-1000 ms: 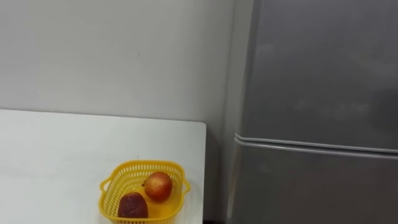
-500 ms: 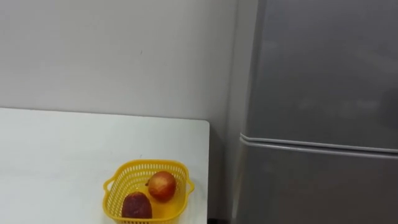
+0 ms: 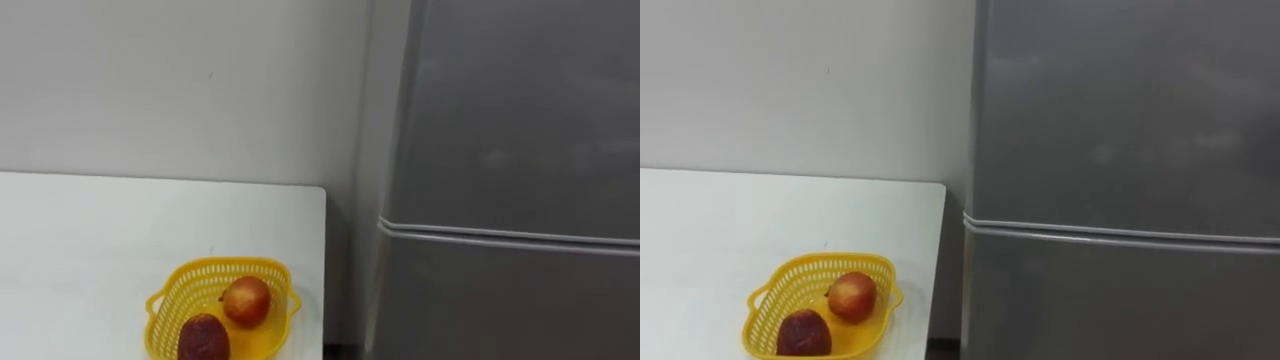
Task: Retrieve from the upper fridge
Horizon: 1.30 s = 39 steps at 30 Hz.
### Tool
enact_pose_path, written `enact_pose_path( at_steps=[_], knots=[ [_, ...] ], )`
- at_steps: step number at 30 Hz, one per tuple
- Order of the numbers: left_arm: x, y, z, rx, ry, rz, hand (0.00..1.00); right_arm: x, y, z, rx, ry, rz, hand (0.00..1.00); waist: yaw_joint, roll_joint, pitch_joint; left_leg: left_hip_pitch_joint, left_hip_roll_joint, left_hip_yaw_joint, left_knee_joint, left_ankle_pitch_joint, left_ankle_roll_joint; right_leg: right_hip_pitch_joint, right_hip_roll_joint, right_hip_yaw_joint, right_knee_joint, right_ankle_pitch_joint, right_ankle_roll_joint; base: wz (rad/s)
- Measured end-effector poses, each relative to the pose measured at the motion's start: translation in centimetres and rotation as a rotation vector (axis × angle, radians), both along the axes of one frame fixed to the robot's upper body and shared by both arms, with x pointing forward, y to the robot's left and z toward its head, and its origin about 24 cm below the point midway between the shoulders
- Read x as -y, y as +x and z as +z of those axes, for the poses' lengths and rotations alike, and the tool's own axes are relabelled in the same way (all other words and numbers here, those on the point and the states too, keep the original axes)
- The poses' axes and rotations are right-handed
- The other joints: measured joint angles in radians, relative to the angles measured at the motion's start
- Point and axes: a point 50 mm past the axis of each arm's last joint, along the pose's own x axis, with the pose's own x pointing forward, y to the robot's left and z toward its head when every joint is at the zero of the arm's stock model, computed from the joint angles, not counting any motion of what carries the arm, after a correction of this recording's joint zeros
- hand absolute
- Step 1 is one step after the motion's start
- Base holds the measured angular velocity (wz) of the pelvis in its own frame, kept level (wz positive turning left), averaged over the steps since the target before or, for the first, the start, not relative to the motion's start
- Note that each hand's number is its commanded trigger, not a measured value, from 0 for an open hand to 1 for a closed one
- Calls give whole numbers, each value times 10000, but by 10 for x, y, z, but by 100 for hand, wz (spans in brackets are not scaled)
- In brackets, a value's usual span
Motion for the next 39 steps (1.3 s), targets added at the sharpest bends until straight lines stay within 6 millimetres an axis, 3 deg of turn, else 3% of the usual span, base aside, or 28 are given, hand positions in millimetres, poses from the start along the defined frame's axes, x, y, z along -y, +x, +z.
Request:
enact_pose_path(
  at_steps=[2, 8, 18, 21, 27, 30, 32, 33, 35, 39],
  knots=[
    [-2, 1, 0, -39, 185, -26, 0, 7, -9, -2, -81, 96, -564, 0, -197, -15, -15, 29, -1, 20, 0, -1, -1, -2, 17, 32, -104, 3, 8, 0],
    [-7, 12, 1, 301, 353, -239, 0, 22, -40, -17, -1061, 191, -1907, 0, -247, 53, -56, 71, 34, 333, -93, -2, -2, -32, 63, 336, -82, 6, 4, -14],
    [-12, 23, 2, 513, 639, -591, 0, 26, -52, -31, -1780, 459, -2564, 0, -308, 61, -38, 237, 44, 547, -141, -2, -2, -22, 75, 548, -94, 7, 3, -6],
    [-14, 28, 3, 673, 733, -712, 0, 29, -58, -47, -2352, 843, -2805, 0, -320, 30, -28, 213, 44, 538, -141, -3, -2, -6, 65, 453, -115, 4, 8, 8],
    [-11, 28, 2, 331, 608, -986, 0, 31, -89, -126, -4772, 3299, -4119, 0, -290, 84, -26, 207, 50, 493, -296, -4, -5, -26, 72, 341, -115, 0, 13, 5],
    [-12, 27, 2, 211, 613, -951, 0, 24, -106, -174, -6883, 4348, -4247, 0, -289, 180, -38, 207, 51, 517, -312, -5, -5, -38, 68, 376, -103, -1, 13, -1],
    [-12, 28, 2, 230, 637, -972, 0, 12, -120, -213, -8387, 5442, -4280, 0, -269, 204, -49, 218, 53, 537, -310, -4, -4, 1, 73, 418, -102, -1, 14, -4],
    [-11, 28, 2, 233, 627, -978, 0, 8, -125, -223, -8736, 5755, -4249, 0, -263, 210, -54, 228, 53, 540, -304, -4, -4, 10, 77, 435, -102, 0, 13, -6],
    [-8, 28, 0, 195, 535, -981, 0, -8, -148, -258, -10237, 6900, -4061, 0, -287, 286, -108, 237, 44, 563, -286, -4, -4, 26, 73, 479, -101, 0, 13, -2],
    [-2, 29, -1, 120, 322, -897, 0, -34, -181, -297, -12344, 8440, -3565, 0, -299, 356, -115, 385, 21, 531, -278, -4, -3, 197, 18, 476, -108, -24, 36, 1]
  ],
)
